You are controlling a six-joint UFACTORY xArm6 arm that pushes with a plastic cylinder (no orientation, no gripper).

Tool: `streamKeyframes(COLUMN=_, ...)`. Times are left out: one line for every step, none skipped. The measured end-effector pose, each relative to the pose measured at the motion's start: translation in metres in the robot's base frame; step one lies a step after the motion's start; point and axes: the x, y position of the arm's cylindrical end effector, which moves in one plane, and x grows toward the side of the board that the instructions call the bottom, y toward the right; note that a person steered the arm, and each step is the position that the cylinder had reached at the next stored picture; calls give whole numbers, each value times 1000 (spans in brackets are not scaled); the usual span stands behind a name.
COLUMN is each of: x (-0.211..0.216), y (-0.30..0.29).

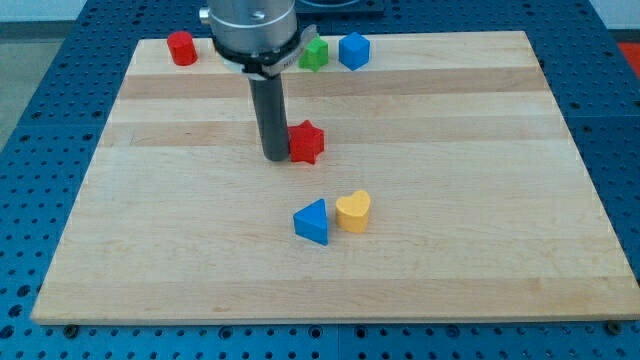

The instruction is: Move the red star towards the top center

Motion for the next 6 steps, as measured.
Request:
streamKeyframes(x=-6, y=40)
streamKeyframes(x=0, y=89)
streamKeyframes(x=11, y=132)
streamKeyframes(x=22, y=161)
streamKeyframes(x=22, y=194)
streamKeyframes(x=12, y=220)
